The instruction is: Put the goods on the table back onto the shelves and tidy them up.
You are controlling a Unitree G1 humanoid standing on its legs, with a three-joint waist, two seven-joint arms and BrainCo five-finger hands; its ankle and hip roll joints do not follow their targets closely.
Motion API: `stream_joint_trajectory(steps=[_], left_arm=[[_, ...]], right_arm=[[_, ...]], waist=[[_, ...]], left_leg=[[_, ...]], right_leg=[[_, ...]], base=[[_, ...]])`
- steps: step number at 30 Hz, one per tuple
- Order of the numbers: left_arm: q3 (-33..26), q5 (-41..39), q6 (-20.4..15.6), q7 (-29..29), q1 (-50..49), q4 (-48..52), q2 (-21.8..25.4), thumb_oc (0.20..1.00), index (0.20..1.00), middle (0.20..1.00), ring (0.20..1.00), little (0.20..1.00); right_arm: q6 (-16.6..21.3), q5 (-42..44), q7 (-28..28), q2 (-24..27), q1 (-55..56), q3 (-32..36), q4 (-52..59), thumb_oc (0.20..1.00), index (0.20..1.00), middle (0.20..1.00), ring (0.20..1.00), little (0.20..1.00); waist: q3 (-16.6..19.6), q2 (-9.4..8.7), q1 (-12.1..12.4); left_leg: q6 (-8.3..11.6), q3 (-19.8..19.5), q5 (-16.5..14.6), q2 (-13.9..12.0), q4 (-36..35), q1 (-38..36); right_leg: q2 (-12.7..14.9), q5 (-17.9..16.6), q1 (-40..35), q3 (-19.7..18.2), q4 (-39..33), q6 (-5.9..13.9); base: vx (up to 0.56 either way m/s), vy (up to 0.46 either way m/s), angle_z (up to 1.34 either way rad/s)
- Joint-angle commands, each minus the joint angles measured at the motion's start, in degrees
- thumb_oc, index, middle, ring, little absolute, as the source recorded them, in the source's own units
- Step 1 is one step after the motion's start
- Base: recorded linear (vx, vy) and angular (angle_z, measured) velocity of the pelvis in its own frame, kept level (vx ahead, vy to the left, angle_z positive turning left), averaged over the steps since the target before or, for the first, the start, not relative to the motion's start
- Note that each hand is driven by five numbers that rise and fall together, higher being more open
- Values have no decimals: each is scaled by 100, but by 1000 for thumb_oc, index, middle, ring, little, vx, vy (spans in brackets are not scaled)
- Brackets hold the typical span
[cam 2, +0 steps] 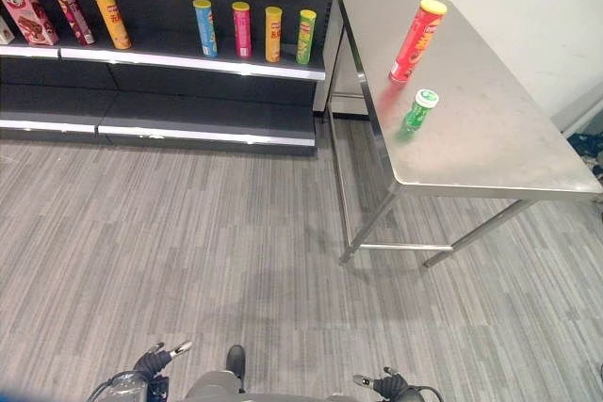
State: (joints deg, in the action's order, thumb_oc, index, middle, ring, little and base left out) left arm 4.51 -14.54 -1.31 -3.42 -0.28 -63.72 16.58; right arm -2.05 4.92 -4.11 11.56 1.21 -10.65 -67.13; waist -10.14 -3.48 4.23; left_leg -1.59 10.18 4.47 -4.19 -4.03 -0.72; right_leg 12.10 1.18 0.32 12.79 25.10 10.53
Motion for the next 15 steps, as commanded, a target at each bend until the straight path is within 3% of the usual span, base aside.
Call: stream_joint_trajectory(steps=[1,3,5,6,7,8,11,13,15], left_arm=[[35,170,-38,-30,-33,-43,113,1000,1000,1000,1000,1000],[32,163,-45,-21,-26,-35,106,1000,1000,1000,1000,1000],[70,175,-80,-24,3,2,79,1000,1000,1000,1000,1000],[97,210,-86,-6,21,7,61,1000,1000,1000,1000,1000],[161,262,-134,-3,72,-5,-3,1000,1000,1000,1000,1000],[157,285,-116,18,97,-6,-12,1000,1000,1000,1000,1000],[168,374,-142,51,129,-92,-87,1000,1000,1000,1000,1000],[228,388,-147,100,139,-76,-142,1000,1000,1000,1000,1000],[272,428,-150,114,127,-83,-186,1000,1000,1000,1000,1000]], right_arm=[[28,-61,-7,224,-85,68,216,1000,1000,1000,1000,1000],[23,-81,0,211,-65,63,248,1000,1000,1000,1000,1000],[0,-145,-6,235,-42,24,238,1000,1000,1000,1000,1000],[-10,-167,-7,252,-37,5,225,1000,1000,1000,1000,1000],[-37,-202,-19,284,-91,-5,167,1000,1000,1000,1000,1000],[-54,-213,-12,298,-114,-10,160,1000,1000,1000,1000,1000],[-77,-326,30,305,-147,-75,146,1000,1000,1000,1000,1000],[-59,-323,25,297,-85,-60,148,1000,1000,1000,1000,1000],[-46,-310,24,294,-51,-30,159,1000,1000,1000,1000,1000]], waist=[[-28,203,-45],[-37,224,-74],[-59,163,-124],[-61,159,-142],[-92,75,-231],[-72,31,-271],[-96,-9,-320],[-68,-31,-324],[-19,-57,-360]], left_leg=[[129,-82,39,22,-97,131],[95,-86,-39,68,-97,31],[102,-163,-270,233,-97,-170],[117,-203,-304,267,-97,-186],[190,-344,-508,410,-97,-350],[209,-416,-558,464,-97,-389],[231,-453,-749,526,-97,-656],[240,-472,-869,598,-97,-791],[248,-513,-974,626,-97,-870]], right_leg=[[-32,-890,480,28,1589,-15],[64,-859,649,79,1606,-34],[203,-592,668,250,643,-120],[148,-519,614,317,66,-155],[-25,-586,777,194,-1642,-147],[-61,-719,831,106,-2147,-74],[-91,-1141,962,197,-2810,131],[-65,-1181,840,482,-2934,131],[-55,-1218,749,498,-2921,102]], base=[[164,219,14],[201,144,3],[323,82,-9],[454,-37,-11],[442,-60,-10],[454,-46,5],[312,19,16],[310,14,7],[247,1,15]])
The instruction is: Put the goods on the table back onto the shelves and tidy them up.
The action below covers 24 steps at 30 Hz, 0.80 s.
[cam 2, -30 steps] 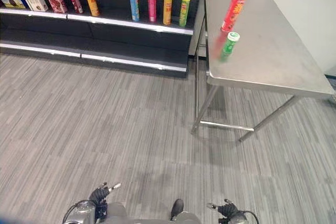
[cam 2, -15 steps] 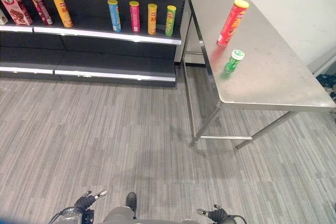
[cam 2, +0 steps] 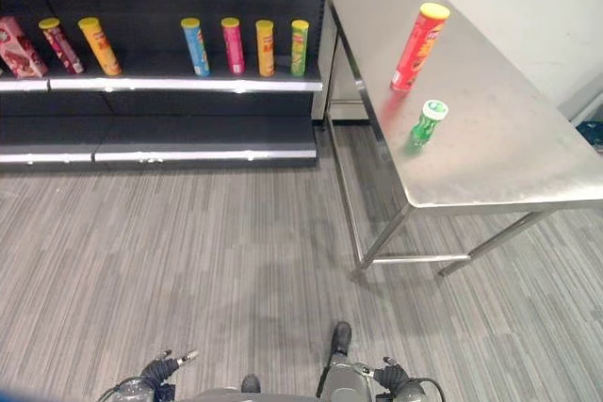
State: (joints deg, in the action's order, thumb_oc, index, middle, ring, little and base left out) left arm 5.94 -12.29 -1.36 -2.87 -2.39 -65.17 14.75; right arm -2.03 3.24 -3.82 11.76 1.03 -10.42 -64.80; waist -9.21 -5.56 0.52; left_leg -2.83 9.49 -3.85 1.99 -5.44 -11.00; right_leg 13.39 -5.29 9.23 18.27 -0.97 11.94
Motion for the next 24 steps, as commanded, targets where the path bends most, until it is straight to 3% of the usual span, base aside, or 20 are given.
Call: stream_joint_trajectory(steps=[1,3,4,5,7,8,9,11,13,14,15,16,17,20,21,22,24], left_arm=[[182,258,-130,80,360,85,-29,1000,1000,1000,1000,1000],[296,294,-115,99,413,129,-56,1000,1000,1000,1000,1000],[377,229,-117,98,460,245,-53,1000,1000,1000,1000,1000],[377,228,-117,98,461,245,-50,1000,1000,1000,1000,1000],[393,143,-129,94,439,393,-30,1000,1000,1000,1000,1000],[392,117,-97,67,447,383,-19,1000,1000,1000,1000,1000],[392,117,-97,67,448,383,-19,1000,1000,1000,1000,1000],[341,7,-98,38,441,367,-26,1000,1000,1000,1000,1000],[283,-52,-105,9,391,374,0,1000,1000,1000,1000,1000],[282,-52,-105,9,391,375,2,1000,1000,1000,1000,1000],[266,-114,-115,-29,390,393,38,1000,1000,1000,1000,1000],[311,-104,-133,-43,430,369,62,1000,1000,1000,1000,1000],[336,-83,-145,-55,448,337,69,1000,1000,1000,1000,1000],[306,-113,-149,-32,429,301,37,1000,1000,1000,1000,1000],[238,-101,-167,-25,393,214,86,1000,1000,1000,1000,1000],[238,-101,-168,-25,393,214,87,1000,1000,1000,1000,1000],[162,-2,-119,-22,385,138,223,1000,1000,1000,1000,1000]], right_arm=[[-37,-122,2,295,-14,-26,-65,1000,1000,1000,1000,1000],[-39,-86,-12,341,12,37,-54,1000,1000,1000,1000,1000],[-15,25,-21,396,-2,68,-12,1000,1000,1000,1000,1000],[-15,25,-21,392,-4,68,-12,1000,1000,1000,1000,1000],[8,67,-30,436,-9,5,101,1000,1000,1000,1000,1000],[-16,89,-61,464,-45,-17,77,1000,1000,1000,1000,1000],[-16,90,-62,464,-46,-17,76,1000,1000,1000,1000,1000],[-20,149,-73,465,-57,-18,93,1000,1000,1000,1000,1000],[-9,152,-77,467,-24,-44,155,1000,1000,1000,1000,1000],[-10,152,-77,465,-24,-44,156,1000,1000,1000,1000,1000],[6,182,-97,448,-8,-50,122,1000,1000,1000,1000,1000],[16,202,-115,438,-16,-32,57,1000,1000,1000,1000,1000],[30,217,-139,459,-13,25,-8,1000,1000,1000,1000,1000],[40,204,-136,454,-42,95,-49,1000,1000,1000,1000,1000],[24,165,-139,366,-28,199,-52,1000,1000,1000,1000,1000],[23,165,-139,365,-28,199,-52,1000,1000,1000,1000,1000],[-4,143,-135,362,-110,204,15,1000,1000,1000,1000,1000]], waist=[[-49,159,-35],[0,162,-81],[-2,161,-128],[14,145,-141],[-55,121,-108],[-150,107,-34],[-148,119,-40],[-182,100,15],[-178,55,95],[-167,41,90],[-142,215,183],[-107,322,221],[-126,360,236],[-43,448,231],[72,413,217],[73,408,229],[-7,415,204]], left_leg=[[404,-501,-209,-5,44,90],[531,-489,-364,-91,276,48],[757,-320,-437,-255,1259,345],[752,-331,-423,-237,1262,373],[952,-242,-234,-391,2629,895],[1047,-235,82,-561,3499,1324],[1051,-245,66,-575,3533,1346],[944,-122,14,-778,3277,1519],[863,-165,-84,-1033,2495,1665],[859,-164,-61,-1016,2467,1668],[963,-575,600,-1249,1100,1597],[1070,-990,1002,-1224,519,1748],[1130,-1051,1090,-1219,437,1831],[1074,-981,1001,-1150,184,1608],[889,-655,862,-933,175,1381],[886,-640,861,-929,173,1377],[624,-358,696,-762,193,1154]], right_leg=[[-214,-572,-205,-59,-308,-63],[-182,-546,-353,120,-253,-92],[-194,-405,-538,294,-166,-197],[-173,-409,-516,301,-163,-195],[-257,-216,-723,311,-154,-388],[-388,13,-987,285,-258,-551],[-401,13,-986,293,-260,-556],[-451,150,-1160,205,-315,-572],[-434,295,-1296,78,-314,-503],[-419,294,-1282,81,-311,-501],[-552,454,-1378,-130,-251,-498],[-612,560,-1475,-291,-241,-488],[-586,648,-1575,-352,-222,-449],[-491,676,-1522,-506,-23,-340],[-106,567,-1311,-646,468,-197],[-99,574,-1299,-662,482,-194],[78,347,-837,-743,1569,-162]], base=[[270,-16,37],[347,-60,57],[221,-71,56],[208,-76,58],[153,-49,31],[138,-32,-19],[157,4,-33],[184,82,-29],[223,158,-9],[272,326,-27],[346,460,-42],[431,586,-40],[333,468,-71],[212,417,-144],[186,407,-107],[234,532,-80],[144,385,-79]])
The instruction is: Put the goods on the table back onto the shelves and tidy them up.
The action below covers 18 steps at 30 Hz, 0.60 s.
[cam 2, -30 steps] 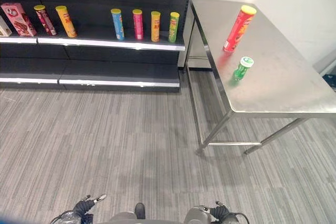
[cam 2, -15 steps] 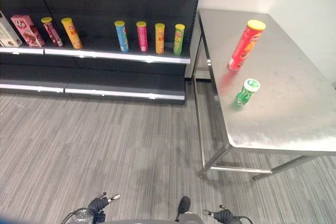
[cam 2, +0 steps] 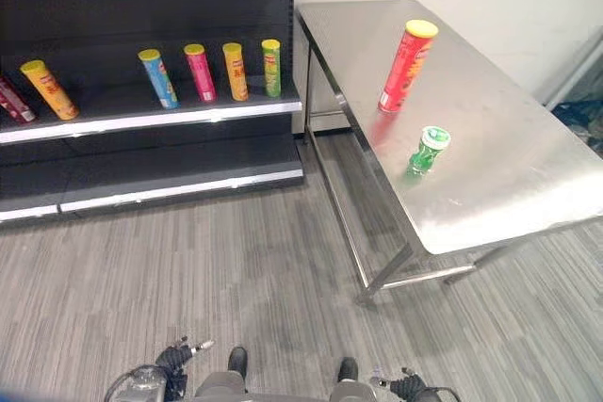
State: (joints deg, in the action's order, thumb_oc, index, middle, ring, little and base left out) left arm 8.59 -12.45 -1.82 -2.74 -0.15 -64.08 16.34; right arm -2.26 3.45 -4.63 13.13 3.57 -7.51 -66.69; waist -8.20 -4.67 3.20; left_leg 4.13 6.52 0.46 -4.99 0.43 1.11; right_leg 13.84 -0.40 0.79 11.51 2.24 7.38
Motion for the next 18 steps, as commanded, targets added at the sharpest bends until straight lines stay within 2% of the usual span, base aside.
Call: stream_joint_trajectory(steps=[1,3,4,5,7,10,11,12,14,16,18], left_arm=[[-132,28,-72,-47,142,17,92,1000,1000,1000,1000,1000],[-196,35,-60,-51,78,-14,128,1000,1000,1000,1000,1000],[-197,35,-60,-51,77,-14,129,1000,1000,1000,1000,1000],[-286,34,-23,-31,20,-72,139,1000,1000,1000,1000,1000],[-331,3,-34,-37,-3,-92,146,1000,1000,1000,1000,1000],[-352,14,-41,-8,-34,-117,126,1000,1000,1000,1000,1000],[-325,68,-65,2,-23,-116,67,1000,1000,1000,1000,1000],[-294,93,-77,0,-2,-112,39,1000,1000,1000,1000,1000],[-259,128,-87,-1,40,-105,8,1000,1000,1000,1000,1000],[-240,167,-102,6,58,-66,-14,1000,1000,1000,1000,1000],[-231,174,-114,22,75,-37,-46,1000,1000,1000,1000,1000]], right_arm=[[29,145,-72,243,-354,-54,241,1000,1000,1000,1000,1000],[21,120,-55,271,-308,-42,304,1000,1000,1000,1000,1000],[21,120,-54,271,-307,-42,305,1000,1000,1000,1000,1000],[21,99,-44,262,-243,-28,289,1000,1000,1000,1000,1000],[26,90,-52,256,-209,-6,267,1000,1000,1000,1000,1000],[24,91,-51,262,-177,13,230,1000,1000,1000,1000,1000],[13,118,-66,316,-180,41,271,1000,1000,1000,1000,1000],[5,118,-72,338,-192,40,279,1000,1000,1000,1000,1000],[-13,98,-62,346,-194,28,348,1000,1000,1000,1000,1000],[-19,47,-37,339,-176,2,413,1000,1000,1000,1000,1000],[-20,-23,-3,349,-177,-37,416,1000,1000,1000,1000,1000]], waist=[[-150,347,-81],[-194,359,-85],[-199,353,-84],[-199,324,-85],[-195,291,-79],[-170,245,-95],[-227,205,-145],[-270,197,-177],[-333,156,-240],[-366,171,-303],[-376,172,-344]], left_leg=[[-157,-7,210,-9,-408,-163],[-301,47,110,130,-430,-338],[-304,49,108,138,-429,-344],[-413,70,1,249,-516,-525],[-437,97,-71,299,-543,-611],[-446,62,-169,362,-543,-693],[-425,-47,-330,472,-543,-798],[-403,-83,-390,491,-543,-853],[-380,-117,-481,534,-543,-969],[-339,-130,-559,530,-543,-1075],[-305,-153,-659,557,-543,-1212]], right_leg=[[89,-210,120,-22,1586,274],[213,-338,240,142,2067,217],[223,-330,242,135,2081,222],[333,-473,325,363,2445,214],[393,-517,360,463,2486,241],[289,-508,436,469,2244,216],[52,-500,682,308,1185,211],[6,-627,703,278,631,245],[61,-1036,896,268,2,420],[98,-1205,953,361,-470,534],[129,-1327,982,453,-540,589]], base=[[160,404,-84],[124,246,-42],[169,240,-25],[108,140,-29],[158,137,-13],[179,44,-5],[248,-25,4],[316,-35,4],[232,-42,2],[246,-27,19],[273,-24,6]])
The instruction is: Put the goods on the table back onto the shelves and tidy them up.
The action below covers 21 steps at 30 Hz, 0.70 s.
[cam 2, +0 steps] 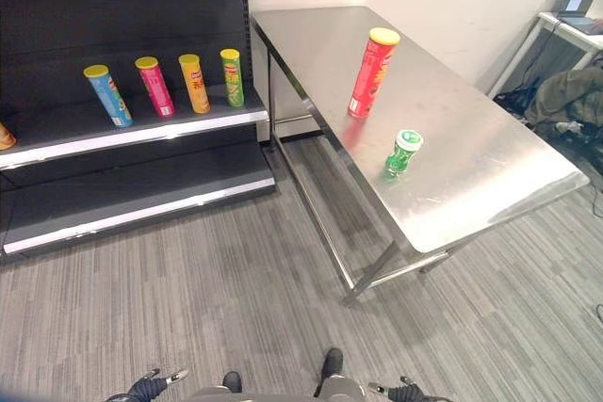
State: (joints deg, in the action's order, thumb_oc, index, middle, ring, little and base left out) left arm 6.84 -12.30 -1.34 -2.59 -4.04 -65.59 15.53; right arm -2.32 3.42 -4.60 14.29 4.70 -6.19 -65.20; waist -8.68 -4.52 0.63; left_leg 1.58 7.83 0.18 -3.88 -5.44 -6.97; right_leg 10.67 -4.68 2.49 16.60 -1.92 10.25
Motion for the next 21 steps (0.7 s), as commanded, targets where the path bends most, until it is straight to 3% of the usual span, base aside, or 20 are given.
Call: stream_joint_trajectory(steps=[1,3,6,7,8,9,11,12,13,15,17,19,21], left_arm=[[-40,154,-167,18,468,162,31,1000,1000,1000,1000,1000],[22,250,-173,34,498,163,16,1000,1000,1000,1000,1000],[176,229,-170,37,542,310,-7,1000,1000,1000,1000,1000],[176,228,-168,37,541,312,-7,1000,1000,1000,1000,1000],[208,232,-158,45,555,381,4,1000,1000,1000,1000,1000],[207,232,-158,45,556,381,8,1000,1000,1000,1000,1000],[217,100,-172,19,577,594,33,1000,1000,1000,1000,1000],[221,62,-151,-19,595,590,28,1000,1000,1000,1000,1000],[226,32,-143,-26,606,586,32,1000,1000,1000,1000,1000],[231,25,-146,-19,610,600,26,1000,1000,1000,1000,1000],[231,28,-134,-7,597,591,6,1000,1000,1000,1000,1000],[232,64,-134,-22,569,566,8,1000,1000,1000,1000,1000],[268,87,-159,-42,593,518,12,1000,1000,1000,1000,1000]], right_arm=[[-14,-43,14,232,-277,-183,263,1000,1000,1000,1000,1000],[1,-63,31,241,-251,-190,266,1000,1000,1000,1000,1000],[53,18,24,313,-239,-133,300,1000,1000,1000,1000,1000],[54,19,24,314,-239,-133,299,1000,1000,1000,1000,1000],[56,39,31,336,-237,-152,346,1000,1000,1000,1000,1000],[56,39,31,332,-238,-153,346,1000,1000,1000,1000,1000],[75,51,7,421,-278,-248,467,1000,1000,1000,1000,1000],[56,110,-44,469,-382,-260,405,1000,1000,1000,1000,1000],[39,156,-65,481,-412,-262,370,1000,1000,1000,1000,1000],[46,206,-70,481,-426,-246,344,1000,1000,1000,1000,1000],[59,255,-95,496,-426,-230,356,1000,1000,1000,1000,1000],[61,231,-78,512,-412,-251,398,1000,1000,1000,1000,1000],[94,180,-122,520,-469,-283,347,1000,1000,1000,1000,1000]], waist=[[-322,153,-100],[-260,105,-113],[-124,146,-201],[-118,152,-214],[-149,162,-199],[-130,140,-221],[-306,105,-110],[-409,60,-43],[-434,59,-18],[-441,61,8],[-385,46,68],[-323,141,151],[-267,246,271]], left_leg=[[-37,-325,-679,469,44,-469],[27,-435,-828,502,44,-614],[369,-380,-986,130,695,-553],[374,-394,-1007,120,733,-526],[512,-306,-932,5,1271,-355],[504,-327,-916,30,1277,-318],[730,-261,-614,-158,2798,374],[779,-87,-289,-371,3638,860],[748,75,-215,-535,3668,1014],[691,232,-248,-655,3414,1082],[550,413,-454,-709,2508,1150],[558,246,-101,-617,1450,1194],[588,-350,228,-373,570,1196]], right_leg=[[463,-890,777,-17,-139,296],[501,-959,639,147,-137,294],[443,-729,408,630,38,192],[439,-725,409,646,39,188],[378,-639,306,731,43,119],[408,-644,328,744,45,122],[295,-415,60,822,-1,-111],[166,-201,-179,870,-118,-287],[99,-113,-282,870,-189,-335],[64,-39,-357,856,-224,-342],[73,56,-497,841,-296,-263],[11,147,-534,766,-308,-212],[-146,264,-676,513,-274,-237]], base=[[312,-29,-14],[398,-85,9],[368,-179,45],[159,-134,35],[57,-67,43],[117,-137,36],[88,-154,25],[108,-144,17],[154,-100,4],[112,1,-4],[189,77,5],[203,163,13],[270,233,-6]])
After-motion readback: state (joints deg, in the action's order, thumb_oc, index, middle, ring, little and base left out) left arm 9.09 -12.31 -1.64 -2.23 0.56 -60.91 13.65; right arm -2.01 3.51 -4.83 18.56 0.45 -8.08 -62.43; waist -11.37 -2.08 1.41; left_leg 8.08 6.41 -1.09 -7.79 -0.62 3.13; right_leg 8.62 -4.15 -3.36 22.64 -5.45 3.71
